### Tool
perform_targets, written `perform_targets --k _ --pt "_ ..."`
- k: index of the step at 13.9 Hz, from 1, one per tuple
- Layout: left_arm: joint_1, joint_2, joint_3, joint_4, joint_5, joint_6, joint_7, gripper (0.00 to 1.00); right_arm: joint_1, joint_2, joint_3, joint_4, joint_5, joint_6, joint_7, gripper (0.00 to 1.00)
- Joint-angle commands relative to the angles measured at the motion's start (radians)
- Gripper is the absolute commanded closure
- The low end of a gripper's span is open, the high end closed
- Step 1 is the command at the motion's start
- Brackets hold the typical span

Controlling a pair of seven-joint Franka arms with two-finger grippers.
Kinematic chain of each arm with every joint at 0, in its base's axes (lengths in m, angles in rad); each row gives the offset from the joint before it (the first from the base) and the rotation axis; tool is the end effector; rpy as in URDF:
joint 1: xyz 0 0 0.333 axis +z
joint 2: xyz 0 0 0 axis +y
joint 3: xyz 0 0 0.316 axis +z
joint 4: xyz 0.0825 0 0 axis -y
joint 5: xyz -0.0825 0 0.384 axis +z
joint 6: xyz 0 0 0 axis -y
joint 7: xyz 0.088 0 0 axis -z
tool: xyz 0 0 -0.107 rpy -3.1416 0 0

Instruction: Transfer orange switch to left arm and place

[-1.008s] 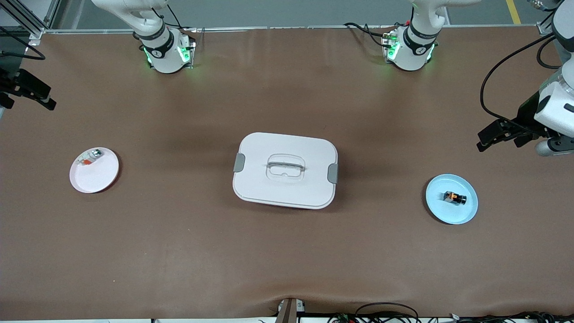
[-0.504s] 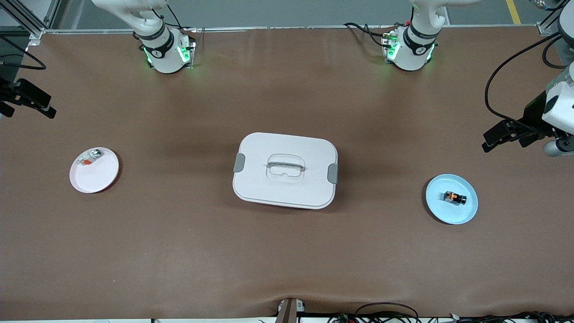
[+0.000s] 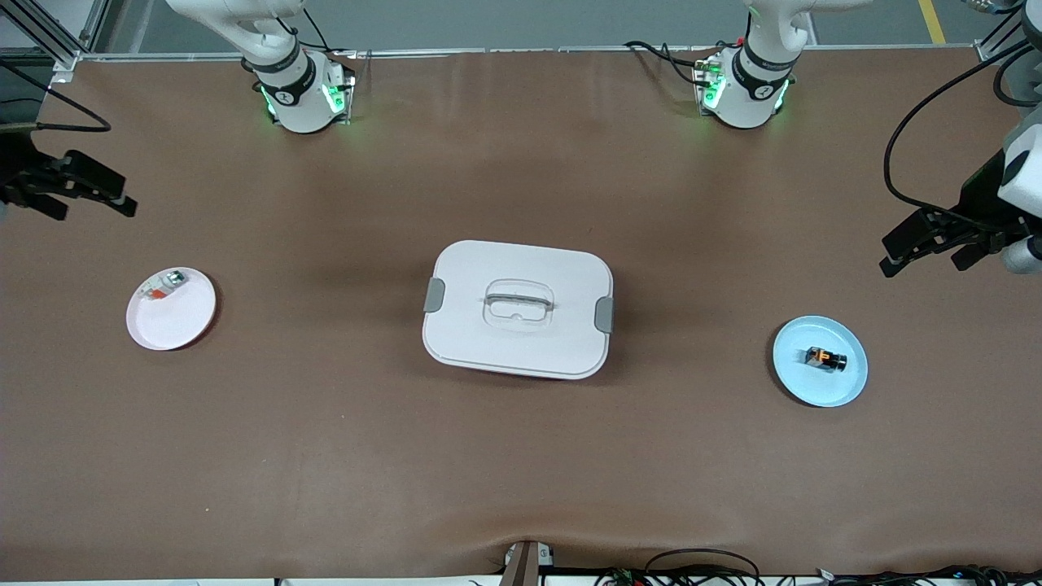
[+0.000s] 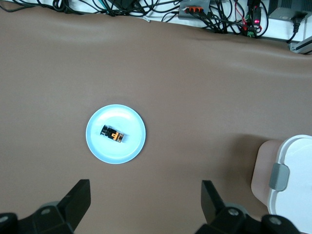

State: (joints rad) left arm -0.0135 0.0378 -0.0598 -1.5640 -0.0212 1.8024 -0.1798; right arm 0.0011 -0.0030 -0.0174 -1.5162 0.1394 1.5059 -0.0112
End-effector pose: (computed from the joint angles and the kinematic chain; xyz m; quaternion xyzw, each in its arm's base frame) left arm 0.5866 -0.0442 0.6290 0.9934 0.0545 0.0979 0.0242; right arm 0.5475 0.0067 0.6472 -0.9976 -0.0017 0.0027 0.0696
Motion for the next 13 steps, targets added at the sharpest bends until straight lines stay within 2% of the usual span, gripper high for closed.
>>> perform_targets --k 1,6,8,11,13 --pt "0.012 0.011 -0.005 0.024 0.0 -0.04 0.026 0.0 0.033 -0.002 0.0 0.005 0.052 0.005 0.0 0.0" --pt "0.018 0.001 -0.003 -0.002 -0.003 -0.055 0.065 0.0 0.069 0.001 0.0 0.004 0.04 0.022 0.1 0.0" --pt "0.041 -0.028 -0.005 -0.054 -0.003 -0.019 0.074 0.0 0.057 0.008 -0.003 0.004 0.037 0.016 0.1 0.0" --pt "0.043 -0.091 -0.003 -0.158 -0.003 0.058 0.124 0.0 0.054 0.008 -0.004 0.017 -0.093 0.014 0.099 0.0" --pt "0.043 -0.088 -0.003 -0.154 -0.003 0.052 0.125 0.0 0.05 0.005 -0.01 0.017 -0.118 0.001 0.091 0.0"
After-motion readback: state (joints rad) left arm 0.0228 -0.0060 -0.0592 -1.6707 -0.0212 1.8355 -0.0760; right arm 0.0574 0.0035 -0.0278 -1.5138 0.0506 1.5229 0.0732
